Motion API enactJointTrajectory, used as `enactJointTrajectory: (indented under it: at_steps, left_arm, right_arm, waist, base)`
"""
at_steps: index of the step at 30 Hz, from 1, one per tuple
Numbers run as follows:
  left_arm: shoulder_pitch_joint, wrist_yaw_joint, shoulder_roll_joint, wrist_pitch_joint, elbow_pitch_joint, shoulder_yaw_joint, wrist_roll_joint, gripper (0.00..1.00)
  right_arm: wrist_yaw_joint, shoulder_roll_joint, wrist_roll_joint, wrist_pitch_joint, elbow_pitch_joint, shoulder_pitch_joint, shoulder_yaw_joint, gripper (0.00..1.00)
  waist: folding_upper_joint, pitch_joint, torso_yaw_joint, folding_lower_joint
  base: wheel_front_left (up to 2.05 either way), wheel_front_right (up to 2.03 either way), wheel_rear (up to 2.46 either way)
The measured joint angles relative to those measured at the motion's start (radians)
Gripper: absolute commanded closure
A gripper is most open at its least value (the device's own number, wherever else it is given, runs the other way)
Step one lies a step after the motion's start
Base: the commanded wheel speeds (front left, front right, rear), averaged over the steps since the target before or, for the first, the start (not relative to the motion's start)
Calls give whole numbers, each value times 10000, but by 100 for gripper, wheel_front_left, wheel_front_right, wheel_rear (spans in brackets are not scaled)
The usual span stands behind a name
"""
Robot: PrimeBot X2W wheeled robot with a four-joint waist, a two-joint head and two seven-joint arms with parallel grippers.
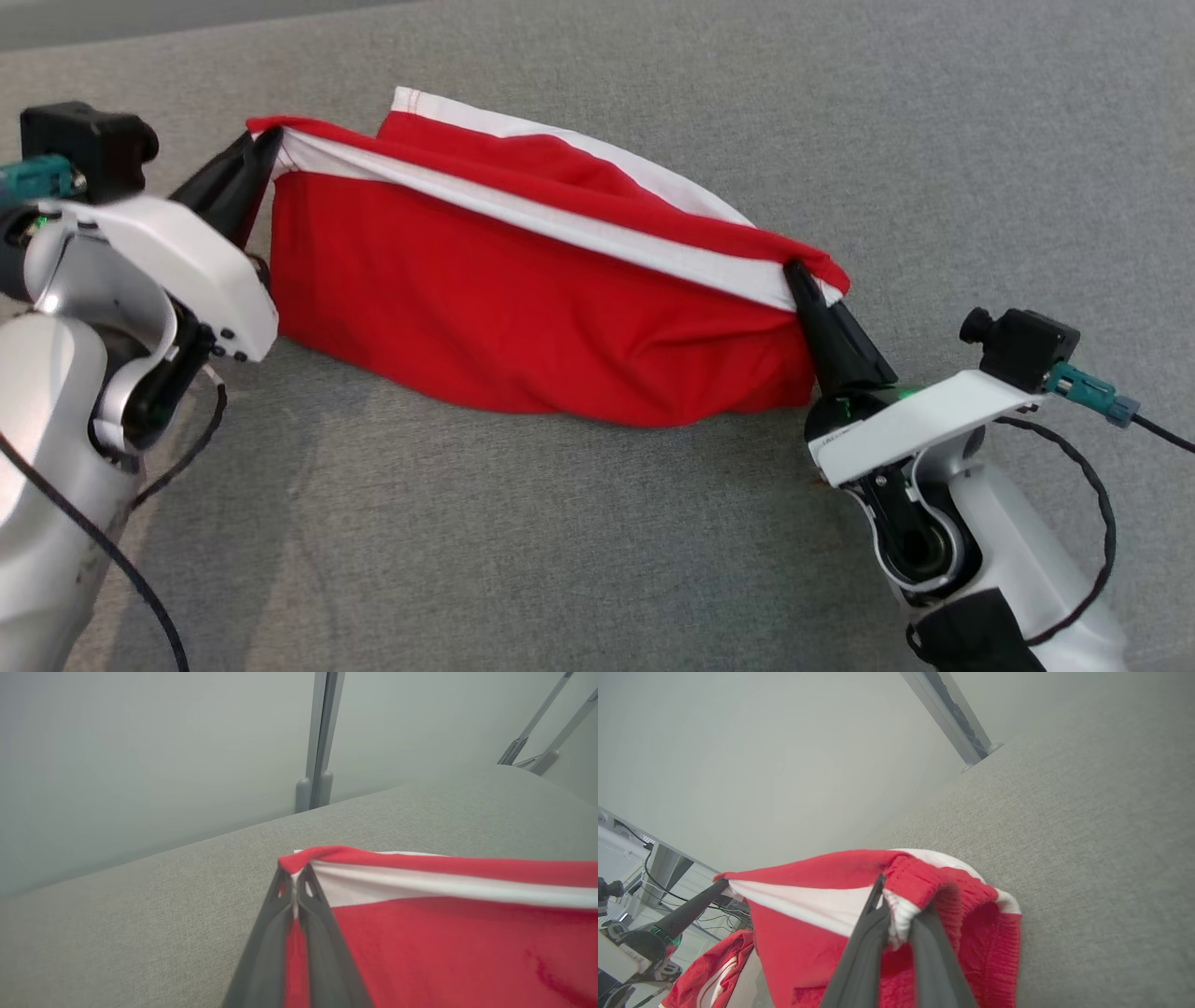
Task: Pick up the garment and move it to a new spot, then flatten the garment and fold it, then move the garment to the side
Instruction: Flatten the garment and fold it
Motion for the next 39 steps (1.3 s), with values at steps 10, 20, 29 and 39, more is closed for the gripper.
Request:
enactJointTrajectory:
  at_steps: [10, 20, 29, 39]
  left_arm:
    - [-2338, -748, -675, -447, 3231, -418, 443, 100]
    - [-3194, -1060, -1233, -1595, 5269, -520, 497, 7]
    - [-2791, -1032, -1636, -3267, 5985, -479, 502, 0]
    - [-963, -15, -1751, -4984, 4266, 374, 376, 0]
  right_arm:
    - [-2, 29, 1197, -1035, 1340, -1836, 1342, 100]
    - [-2, 12, 1745, -1423, 1965, -2491, 2088, 0]
    - [4, -416, 1024, -1544, 1916, -2015, 2245, 0]
    - [0, -1175, -972, -1546, 963, -616, 876, 0]
  waist:
    - [0, 1035, -827, 0]
    - [0, 1230, -1057, 0]
    - [0, 939, -764, 0]
    - [0, 435, -33, 0]
  base:
    - [0, 0, 0]
    - [0, 0, 0]
    - [0, 0, 0]
    - [0, 0, 0]
